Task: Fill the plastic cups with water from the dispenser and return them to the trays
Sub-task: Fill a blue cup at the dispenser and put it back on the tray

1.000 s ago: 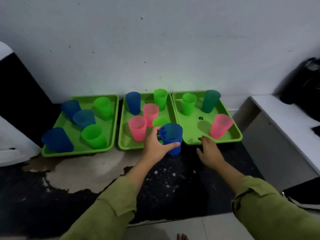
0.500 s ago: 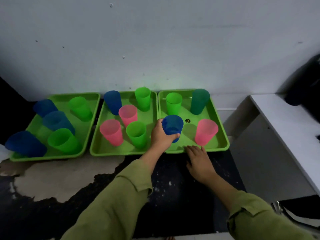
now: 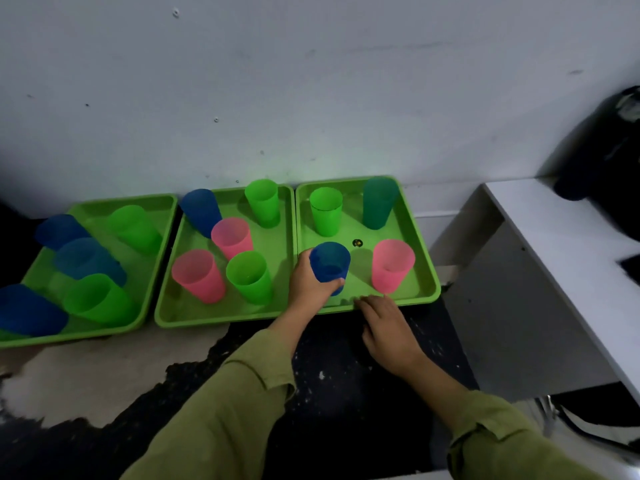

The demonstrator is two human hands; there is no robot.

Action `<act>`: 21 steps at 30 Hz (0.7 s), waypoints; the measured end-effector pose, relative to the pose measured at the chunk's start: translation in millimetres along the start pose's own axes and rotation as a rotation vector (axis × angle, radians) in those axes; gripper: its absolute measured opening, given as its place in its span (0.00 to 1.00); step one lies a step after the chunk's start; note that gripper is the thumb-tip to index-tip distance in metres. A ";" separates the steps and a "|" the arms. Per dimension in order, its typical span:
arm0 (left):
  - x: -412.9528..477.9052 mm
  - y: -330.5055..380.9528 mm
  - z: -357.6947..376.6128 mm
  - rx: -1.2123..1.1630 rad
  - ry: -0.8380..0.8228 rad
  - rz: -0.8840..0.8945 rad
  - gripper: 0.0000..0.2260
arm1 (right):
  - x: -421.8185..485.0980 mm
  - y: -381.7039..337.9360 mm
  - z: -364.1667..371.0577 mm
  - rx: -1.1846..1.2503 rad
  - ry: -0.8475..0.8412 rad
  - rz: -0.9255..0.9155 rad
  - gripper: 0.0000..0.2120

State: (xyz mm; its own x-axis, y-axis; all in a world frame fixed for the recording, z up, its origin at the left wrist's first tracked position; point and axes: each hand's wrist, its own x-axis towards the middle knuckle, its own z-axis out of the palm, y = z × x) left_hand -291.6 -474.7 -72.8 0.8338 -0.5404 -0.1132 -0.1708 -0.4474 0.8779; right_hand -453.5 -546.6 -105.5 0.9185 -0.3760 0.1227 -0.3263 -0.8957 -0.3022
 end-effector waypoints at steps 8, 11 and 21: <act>-43.2 -5.6 16.1 -0.206 0.124 -0.049 0.31 | -20.4 22.9 -11.3 0.009 0.190 0.118 0.19; -62.7 -10.3 32.2 -0.152 0.122 0.014 0.23 | -21.8 35.4 -16.1 0.032 0.231 0.253 0.14; -44.1 26.7 77.3 -0.037 -0.045 0.202 0.34 | -17.8 61.7 -11.5 0.074 0.175 0.365 0.18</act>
State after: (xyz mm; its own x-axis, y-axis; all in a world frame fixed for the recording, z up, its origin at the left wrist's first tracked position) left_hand -373.5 -517.9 -80.3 0.7601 -0.6481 0.0470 -0.3121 -0.3007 0.9012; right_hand -492.5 -597.9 -115.4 0.6912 -0.7066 0.1515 -0.6010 -0.6785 -0.4224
